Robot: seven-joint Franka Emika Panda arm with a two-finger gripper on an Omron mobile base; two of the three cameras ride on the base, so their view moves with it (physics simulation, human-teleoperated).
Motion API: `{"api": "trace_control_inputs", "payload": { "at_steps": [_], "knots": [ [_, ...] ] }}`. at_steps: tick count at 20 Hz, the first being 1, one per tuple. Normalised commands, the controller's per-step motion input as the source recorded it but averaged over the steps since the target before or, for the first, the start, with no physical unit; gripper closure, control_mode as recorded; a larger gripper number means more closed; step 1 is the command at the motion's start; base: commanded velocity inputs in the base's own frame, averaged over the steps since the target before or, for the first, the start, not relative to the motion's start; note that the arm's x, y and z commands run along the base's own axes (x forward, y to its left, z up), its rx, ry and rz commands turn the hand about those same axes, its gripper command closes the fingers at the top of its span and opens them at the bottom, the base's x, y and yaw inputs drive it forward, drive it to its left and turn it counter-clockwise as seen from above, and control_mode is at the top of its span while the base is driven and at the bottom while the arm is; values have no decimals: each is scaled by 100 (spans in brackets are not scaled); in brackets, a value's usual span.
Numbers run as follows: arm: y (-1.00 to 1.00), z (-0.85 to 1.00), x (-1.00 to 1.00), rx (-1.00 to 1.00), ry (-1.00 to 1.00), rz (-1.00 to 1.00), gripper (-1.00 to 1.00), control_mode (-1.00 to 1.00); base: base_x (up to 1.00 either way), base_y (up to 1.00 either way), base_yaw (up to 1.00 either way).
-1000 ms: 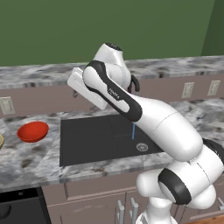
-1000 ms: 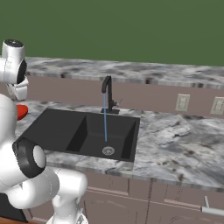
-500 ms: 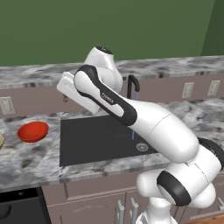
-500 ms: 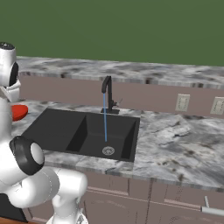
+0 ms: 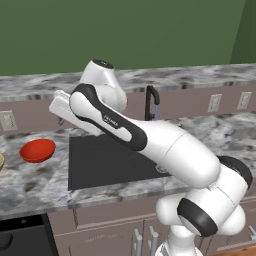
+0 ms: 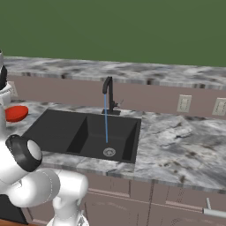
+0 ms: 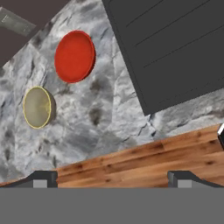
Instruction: Rinse each bowl for a few seconds and place them down in the sink or on the counter.
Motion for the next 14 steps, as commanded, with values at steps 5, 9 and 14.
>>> {"api": "trace_control_inputs", "payload": {
  "at_steps": [5, 9, 14],
  "knots": [
    [23, -8, -7, -5, -2, 12, -100, -100, 0, 0, 0],
    [23, -8, -5, -4, -1, 12, -100, -100, 0, 0, 0],
    [25, -8, -7, -4, -2, 11, -100, -100, 0, 0, 0]
  ]
}}
